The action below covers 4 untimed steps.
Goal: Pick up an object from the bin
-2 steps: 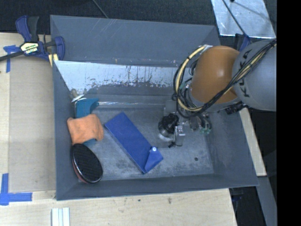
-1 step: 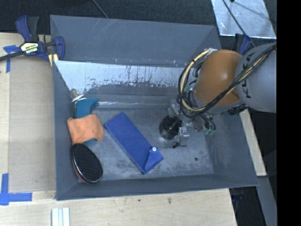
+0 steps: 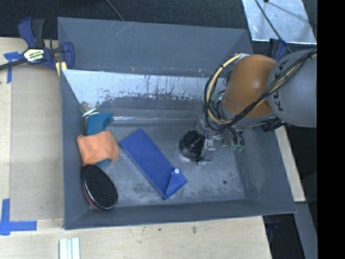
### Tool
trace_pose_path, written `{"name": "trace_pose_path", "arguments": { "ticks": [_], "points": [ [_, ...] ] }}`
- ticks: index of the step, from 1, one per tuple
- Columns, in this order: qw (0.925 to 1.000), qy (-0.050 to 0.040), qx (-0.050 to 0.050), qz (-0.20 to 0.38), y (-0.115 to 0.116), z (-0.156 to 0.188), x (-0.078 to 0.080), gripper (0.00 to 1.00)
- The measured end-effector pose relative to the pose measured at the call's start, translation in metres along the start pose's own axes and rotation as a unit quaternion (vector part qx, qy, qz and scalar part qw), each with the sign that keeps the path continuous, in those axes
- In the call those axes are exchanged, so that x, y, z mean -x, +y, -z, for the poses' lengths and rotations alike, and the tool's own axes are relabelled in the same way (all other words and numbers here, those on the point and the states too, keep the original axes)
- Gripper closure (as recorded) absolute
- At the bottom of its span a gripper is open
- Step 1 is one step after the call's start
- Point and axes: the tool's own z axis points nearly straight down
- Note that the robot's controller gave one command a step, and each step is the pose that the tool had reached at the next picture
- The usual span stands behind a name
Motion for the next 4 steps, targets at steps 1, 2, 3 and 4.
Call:
{"name": "trace_pose_path", "arguments": {
  "ticks": [1,2,3,4],
  "points": [
    [1.0000,-0.0001,0.000,0.000,0.000,0.000,0.000,1.00],
    [0.9999,0.0035,0.001,0.011,-0.008,0.034,-0.020,1.00],
    [0.9994,0.0021,0.001,0.033,-0.013,0.110,0.002,0.00],
    [0.9995,0.0022,0.001,0.033,-0.013,0.110,0.002,0.00]
  ]
}}
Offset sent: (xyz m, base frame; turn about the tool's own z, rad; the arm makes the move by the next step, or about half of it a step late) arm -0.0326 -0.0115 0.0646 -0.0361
